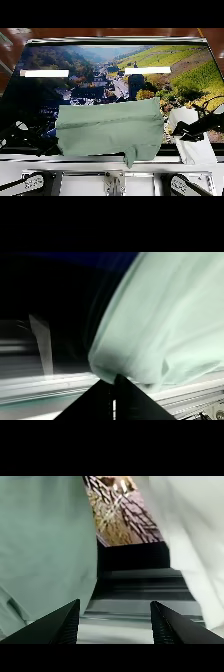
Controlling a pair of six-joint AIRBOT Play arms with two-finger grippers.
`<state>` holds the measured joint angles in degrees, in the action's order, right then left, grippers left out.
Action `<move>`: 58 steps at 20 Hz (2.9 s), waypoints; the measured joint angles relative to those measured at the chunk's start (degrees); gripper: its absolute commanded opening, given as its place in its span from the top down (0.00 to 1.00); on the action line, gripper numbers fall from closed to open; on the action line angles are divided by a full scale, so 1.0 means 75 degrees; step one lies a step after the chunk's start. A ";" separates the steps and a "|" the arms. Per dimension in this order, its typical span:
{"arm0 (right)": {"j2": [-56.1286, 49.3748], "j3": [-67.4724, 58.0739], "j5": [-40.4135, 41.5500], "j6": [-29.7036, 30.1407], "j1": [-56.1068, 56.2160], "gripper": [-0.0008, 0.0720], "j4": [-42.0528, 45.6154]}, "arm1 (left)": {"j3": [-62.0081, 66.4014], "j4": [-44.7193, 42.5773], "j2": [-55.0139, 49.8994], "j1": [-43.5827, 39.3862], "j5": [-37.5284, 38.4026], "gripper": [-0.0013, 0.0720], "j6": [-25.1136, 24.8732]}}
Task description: Fold the shirts.
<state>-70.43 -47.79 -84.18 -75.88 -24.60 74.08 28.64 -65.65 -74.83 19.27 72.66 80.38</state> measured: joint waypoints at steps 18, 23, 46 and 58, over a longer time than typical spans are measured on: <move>0.0009 0.3302 0.2247 0.0259 0.1154 0.91 -0.2261 | 0.0006 0.0134 0.0469 -0.0093 -0.0038 0.93 -0.0172; 0.0245 0.2760 0.1696 0.0673 0.1169 0.91 -0.2608 | 0.0487 0.0166 0.0775 -0.0093 -0.0221 0.93 -0.0321; -0.3159 -0.2608 0.3960 -0.0472 0.1996 0.32 -0.4057 | 0.5077 0.0516 -0.1926 -0.0842 -0.0769 0.54 0.0921; -0.3139 -0.2952 0.2317 -0.0064 0.1131 0.05 -0.1862 | 0.5636 0.0157 -0.1775 -0.0766 0.0184 0.03 0.1233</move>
<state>-93.97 -69.93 -66.81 -76.36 -16.12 60.12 70.91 -64.47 -88.14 13.52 74.04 89.62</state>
